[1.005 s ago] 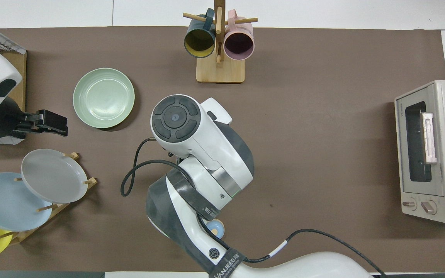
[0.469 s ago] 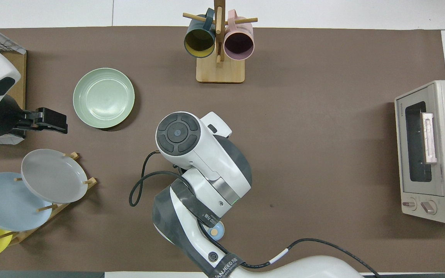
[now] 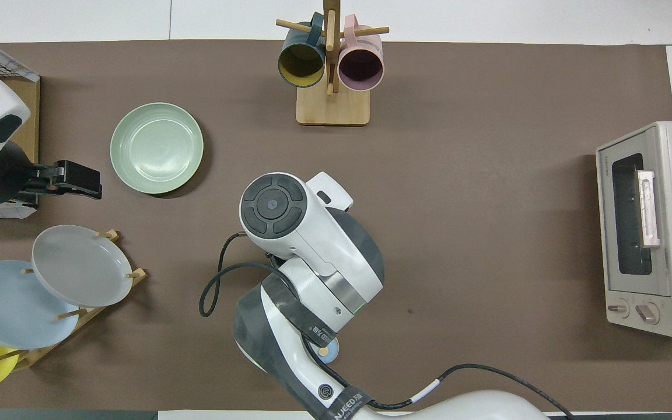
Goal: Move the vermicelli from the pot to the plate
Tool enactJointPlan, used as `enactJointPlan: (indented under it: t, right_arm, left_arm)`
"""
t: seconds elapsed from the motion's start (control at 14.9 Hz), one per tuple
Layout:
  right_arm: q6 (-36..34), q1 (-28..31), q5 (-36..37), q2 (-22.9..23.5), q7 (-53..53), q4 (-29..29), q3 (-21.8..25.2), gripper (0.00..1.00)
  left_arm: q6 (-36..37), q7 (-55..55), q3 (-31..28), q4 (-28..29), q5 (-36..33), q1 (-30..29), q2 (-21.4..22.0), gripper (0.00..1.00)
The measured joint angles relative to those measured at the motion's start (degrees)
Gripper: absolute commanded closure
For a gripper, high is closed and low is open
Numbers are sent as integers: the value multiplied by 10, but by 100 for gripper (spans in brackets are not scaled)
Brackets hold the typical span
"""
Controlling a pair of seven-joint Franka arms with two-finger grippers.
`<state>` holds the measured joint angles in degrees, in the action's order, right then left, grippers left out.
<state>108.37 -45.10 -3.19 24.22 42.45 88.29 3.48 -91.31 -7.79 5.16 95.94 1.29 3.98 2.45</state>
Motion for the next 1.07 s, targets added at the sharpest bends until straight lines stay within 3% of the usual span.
enactJointPlan:
  t: [0.54, 0.8, 1.07]
  right_arm:
    - [1, 0, 0, -2, -10, 2, 1, 30]
    - [1, 0, 2, -3, -14, 4, 2, 51]
    - [2, 1, 2, -3, -17, 4, 2, 53]
  left_arm:
    - [-3, -1, 1, 0, 0, 0, 0, 0]
    - [-4, -1, 2, 0, 0, 1, 0, 0]
    - [-5, -1, 2, 0, 0, 1, 0, 0]
